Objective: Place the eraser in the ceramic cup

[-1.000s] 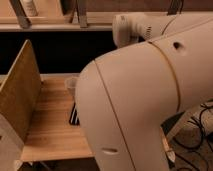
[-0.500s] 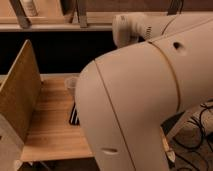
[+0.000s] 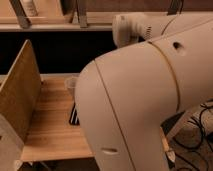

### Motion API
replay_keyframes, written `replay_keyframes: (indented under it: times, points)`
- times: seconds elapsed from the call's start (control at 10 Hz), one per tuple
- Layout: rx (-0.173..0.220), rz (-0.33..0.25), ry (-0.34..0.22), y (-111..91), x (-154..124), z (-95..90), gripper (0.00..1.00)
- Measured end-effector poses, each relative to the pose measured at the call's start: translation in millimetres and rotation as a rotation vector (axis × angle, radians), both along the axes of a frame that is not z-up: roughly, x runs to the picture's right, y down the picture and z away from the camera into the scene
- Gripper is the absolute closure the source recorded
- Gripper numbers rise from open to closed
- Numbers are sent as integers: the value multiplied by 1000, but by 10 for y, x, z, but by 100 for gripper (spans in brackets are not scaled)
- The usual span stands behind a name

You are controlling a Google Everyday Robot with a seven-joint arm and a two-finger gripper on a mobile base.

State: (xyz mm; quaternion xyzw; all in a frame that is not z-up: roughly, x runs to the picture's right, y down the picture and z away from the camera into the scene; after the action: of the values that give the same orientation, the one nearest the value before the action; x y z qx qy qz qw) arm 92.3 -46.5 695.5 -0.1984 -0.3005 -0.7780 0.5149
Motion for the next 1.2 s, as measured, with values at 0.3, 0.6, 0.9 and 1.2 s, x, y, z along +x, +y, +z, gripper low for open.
replay_keyframes:
  times: [0.3, 0.6, 0.9, 1.2]
  points:
    - [-21, -52, -93, 260, -505, 426, 20]
    - [-25, -52, -97, 292, -515, 458, 20]
    - [0, -10, -58, 237, -482, 448, 20]
    - [100, 145, 99, 106, -436, 464, 20]
